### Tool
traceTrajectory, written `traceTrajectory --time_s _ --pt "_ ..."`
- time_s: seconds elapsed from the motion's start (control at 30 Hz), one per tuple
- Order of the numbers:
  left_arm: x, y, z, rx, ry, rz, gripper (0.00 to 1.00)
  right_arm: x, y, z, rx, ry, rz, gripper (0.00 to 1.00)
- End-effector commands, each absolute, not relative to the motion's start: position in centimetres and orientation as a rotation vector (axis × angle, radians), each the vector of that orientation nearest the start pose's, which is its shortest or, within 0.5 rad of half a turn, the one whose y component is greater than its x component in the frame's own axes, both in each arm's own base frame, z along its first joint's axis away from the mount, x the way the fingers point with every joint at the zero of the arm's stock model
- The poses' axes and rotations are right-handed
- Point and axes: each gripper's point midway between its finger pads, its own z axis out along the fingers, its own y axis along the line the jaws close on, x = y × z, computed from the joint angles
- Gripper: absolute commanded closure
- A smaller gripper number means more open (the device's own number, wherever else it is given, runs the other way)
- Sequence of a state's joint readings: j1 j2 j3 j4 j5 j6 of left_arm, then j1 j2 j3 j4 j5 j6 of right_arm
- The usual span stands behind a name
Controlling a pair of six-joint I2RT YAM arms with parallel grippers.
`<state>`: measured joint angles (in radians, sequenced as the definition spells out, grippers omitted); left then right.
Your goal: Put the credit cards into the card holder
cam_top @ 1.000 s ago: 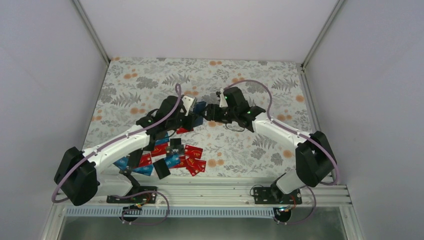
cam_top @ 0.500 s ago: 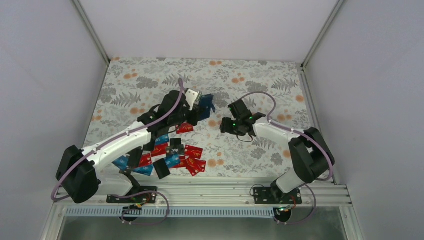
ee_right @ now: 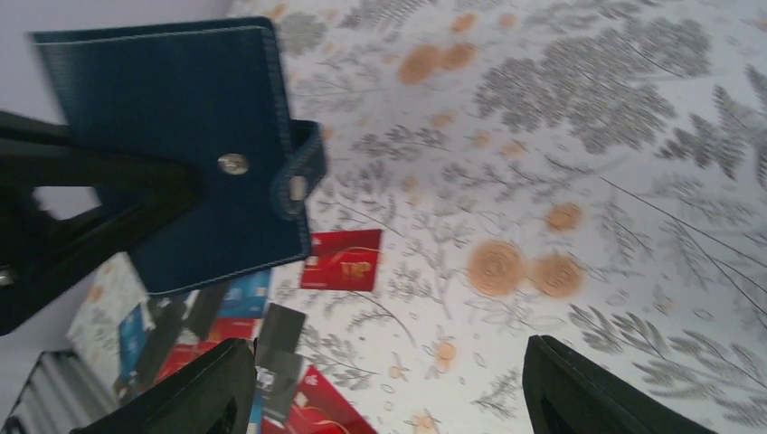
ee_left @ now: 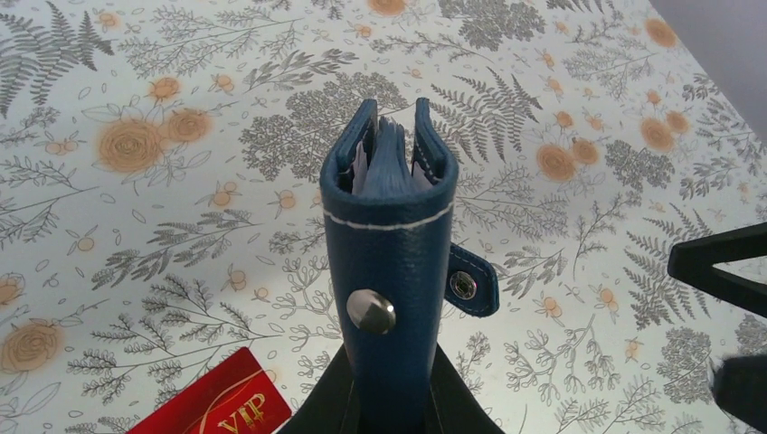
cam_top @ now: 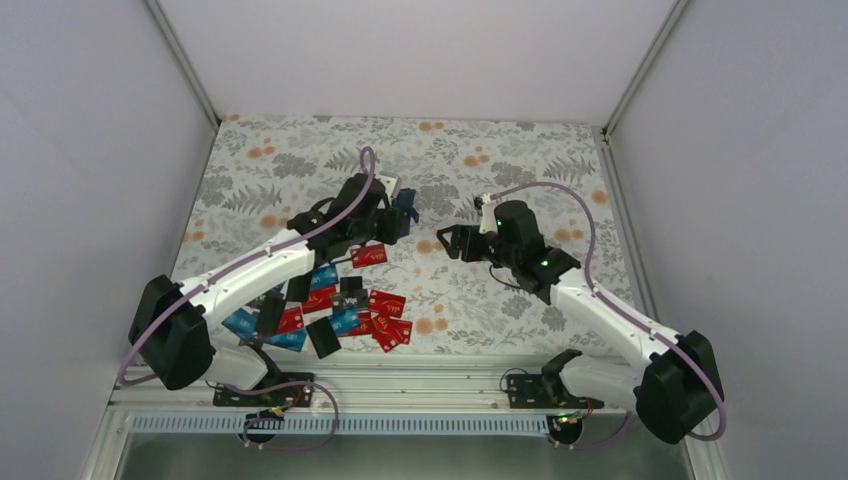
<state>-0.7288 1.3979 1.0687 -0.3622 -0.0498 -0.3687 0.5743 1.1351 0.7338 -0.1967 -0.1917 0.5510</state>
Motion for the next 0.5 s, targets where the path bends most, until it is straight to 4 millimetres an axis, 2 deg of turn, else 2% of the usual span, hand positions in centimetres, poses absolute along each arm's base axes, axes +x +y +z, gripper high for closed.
traceTrajectory --time_s 0.0,0.23,0.37,0.47 --pt "31.3 -27.4 20.7 0.338 2.303 -0.575 0.98 27.7 24.4 21.0 -0.314 2.135 0.974 0.25" --pt "30.4 -28.0 21.0 0.33 2.321 -0.661 0.98 28.5 26.9 21.2 -0.426 2.123 1.054 0.32" --pt "30.1 -28.2 20.9 0.334 2.322 -0.688 0.98 29.5 27.6 20.9 -0.442 2.137 1.05 0.44" --pt "29.9 -28.5 20.6 0.334 2.326 -0.713 0.98 29.9 28.1 20.2 -0.459 2.154 1.052 0.49"
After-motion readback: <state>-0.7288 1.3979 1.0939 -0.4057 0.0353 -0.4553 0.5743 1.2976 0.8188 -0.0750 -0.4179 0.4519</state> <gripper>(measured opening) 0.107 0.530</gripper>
